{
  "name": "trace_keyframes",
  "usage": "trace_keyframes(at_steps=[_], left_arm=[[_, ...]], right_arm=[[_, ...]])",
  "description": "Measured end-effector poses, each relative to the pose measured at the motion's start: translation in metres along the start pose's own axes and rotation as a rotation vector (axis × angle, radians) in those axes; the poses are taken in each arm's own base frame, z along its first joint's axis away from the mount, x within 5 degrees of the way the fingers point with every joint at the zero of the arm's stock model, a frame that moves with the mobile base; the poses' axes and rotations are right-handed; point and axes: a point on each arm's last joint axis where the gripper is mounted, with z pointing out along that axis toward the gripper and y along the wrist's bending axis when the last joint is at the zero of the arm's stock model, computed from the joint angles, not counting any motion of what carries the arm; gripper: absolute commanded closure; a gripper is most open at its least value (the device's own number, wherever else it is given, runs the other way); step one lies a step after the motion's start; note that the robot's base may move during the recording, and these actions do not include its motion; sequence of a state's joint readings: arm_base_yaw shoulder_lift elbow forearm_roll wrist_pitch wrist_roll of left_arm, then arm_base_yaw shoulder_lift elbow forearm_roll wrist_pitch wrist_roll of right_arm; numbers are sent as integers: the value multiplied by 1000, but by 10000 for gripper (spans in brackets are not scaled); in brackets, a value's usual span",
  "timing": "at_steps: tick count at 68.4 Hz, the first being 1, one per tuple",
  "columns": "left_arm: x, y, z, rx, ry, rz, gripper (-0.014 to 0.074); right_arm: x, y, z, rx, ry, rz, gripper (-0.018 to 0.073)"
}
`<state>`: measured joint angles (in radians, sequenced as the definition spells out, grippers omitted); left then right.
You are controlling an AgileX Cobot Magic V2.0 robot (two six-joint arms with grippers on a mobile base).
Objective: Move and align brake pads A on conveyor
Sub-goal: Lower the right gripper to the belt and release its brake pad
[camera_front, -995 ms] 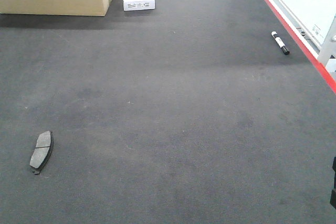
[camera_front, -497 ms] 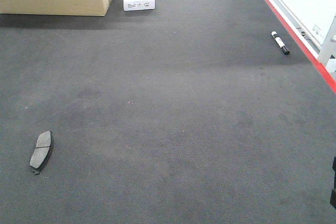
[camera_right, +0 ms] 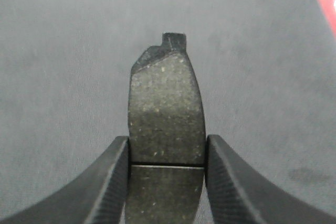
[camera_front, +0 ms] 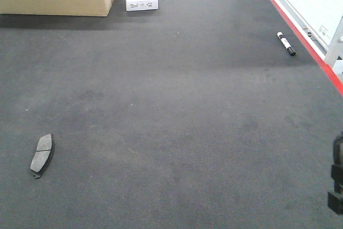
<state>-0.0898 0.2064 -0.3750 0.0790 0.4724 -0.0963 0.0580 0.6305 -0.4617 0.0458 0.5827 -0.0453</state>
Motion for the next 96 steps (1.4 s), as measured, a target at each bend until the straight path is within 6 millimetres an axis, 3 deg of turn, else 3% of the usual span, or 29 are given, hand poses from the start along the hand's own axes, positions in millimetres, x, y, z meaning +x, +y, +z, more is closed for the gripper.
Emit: trace_keyframes(at_steps=[19,40,55,71,82,96], left_arm=[[0,0,0,0,1,0,167],[0,0,0,0,1,0,167],[0,0,0,0,1,0,167],[0,0,0,0,1,0,167],[0,0,0,0,1,0,167],[0,0,0,0,1,0,167]], right_arm=[[-36,3,45,-49,197,24,551],[-65,2,123,-72,397,-6,542],[-70,1,179,-83,522,-22,531],[-66,0,222,-97,620,-40,510],[-67,0,240,-108,672,-45,406],[-67,1,255,-125,753,-41,162]])
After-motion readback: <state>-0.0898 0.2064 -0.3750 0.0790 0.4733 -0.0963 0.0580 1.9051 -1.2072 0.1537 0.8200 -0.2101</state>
